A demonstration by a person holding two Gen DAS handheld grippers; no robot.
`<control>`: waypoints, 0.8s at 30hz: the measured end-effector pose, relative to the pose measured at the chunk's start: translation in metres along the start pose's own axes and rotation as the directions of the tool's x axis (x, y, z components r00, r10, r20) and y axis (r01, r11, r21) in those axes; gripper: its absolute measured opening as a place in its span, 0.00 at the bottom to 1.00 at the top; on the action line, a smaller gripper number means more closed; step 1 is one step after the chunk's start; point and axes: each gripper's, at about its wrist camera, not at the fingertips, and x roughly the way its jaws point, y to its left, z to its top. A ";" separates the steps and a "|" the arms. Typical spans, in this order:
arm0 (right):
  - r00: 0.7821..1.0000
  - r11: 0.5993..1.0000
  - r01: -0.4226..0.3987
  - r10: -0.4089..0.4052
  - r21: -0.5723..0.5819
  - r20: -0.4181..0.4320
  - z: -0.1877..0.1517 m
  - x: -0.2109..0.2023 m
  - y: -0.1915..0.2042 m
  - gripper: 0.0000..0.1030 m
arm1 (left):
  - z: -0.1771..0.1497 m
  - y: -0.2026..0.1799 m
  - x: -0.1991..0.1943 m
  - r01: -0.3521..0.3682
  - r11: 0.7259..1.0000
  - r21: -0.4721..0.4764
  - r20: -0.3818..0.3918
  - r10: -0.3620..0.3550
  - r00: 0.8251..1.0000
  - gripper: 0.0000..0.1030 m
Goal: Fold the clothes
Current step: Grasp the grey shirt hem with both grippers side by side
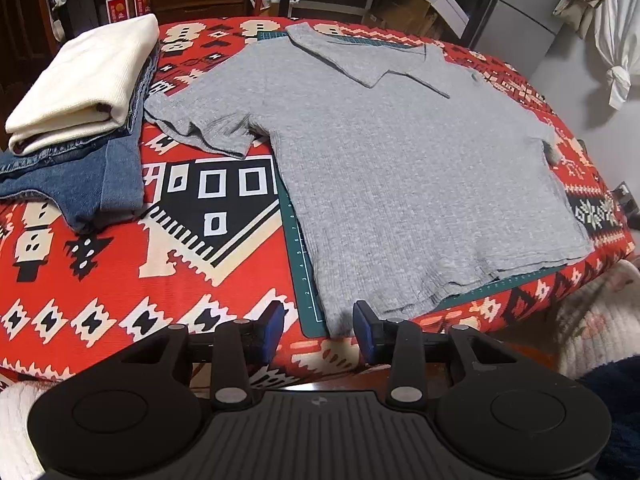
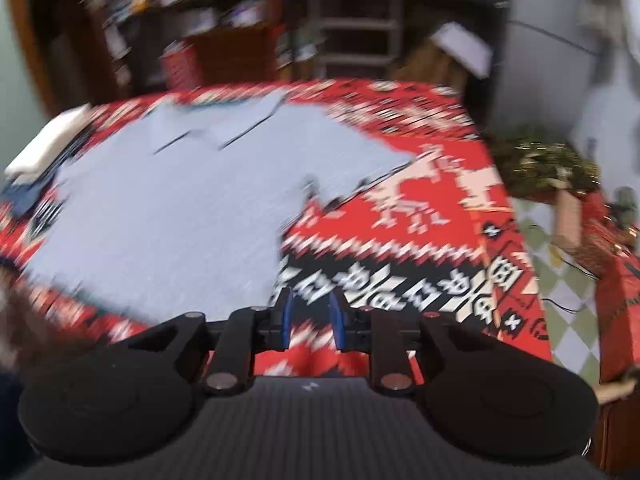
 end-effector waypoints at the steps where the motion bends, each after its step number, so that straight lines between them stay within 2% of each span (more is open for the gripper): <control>1: 1.000 1.000 -0.006 0.006 -0.024 -0.015 -0.002 -0.004 0.002 0.22 | 0.000 0.001 -0.002 0.004 1.000 -0.002 0.001 -0.004 1.000 0.36; 5: 0.999 0.999 -0.029 0.029 -0.017 -0.035 -0.011 -0.006 0.004 0.22 | 0.001 0.001 -0.008 0.011 1.000 0.000 0.006 -0.011 1.000 0.38; 10: 0.996 0.997 -0.068 0.070 0.032 -0.047 -0.015 0.027 0.016 0.22 | 0.004 -0.003 0.000 0.001 1.000 0.002 0.000 -0.001 1.000 0.38; 14: 0.995 0.998 -0.062 0.064 0.032 -0.081 -0.014 0.052 0.022 0.22 | 0.007 -0.004 0.006 -0.006 1.000 0.000 -0.001 0.006 1.000 0.38; 24: 0.987 0.996 -0.077 0.081 0.036 -0.138 -0.010 0.074 0.023 0.22 | 0.005 -0.005 0.023 0.004 1.000 -0.005 -0.053 -0.004 0.999 0.38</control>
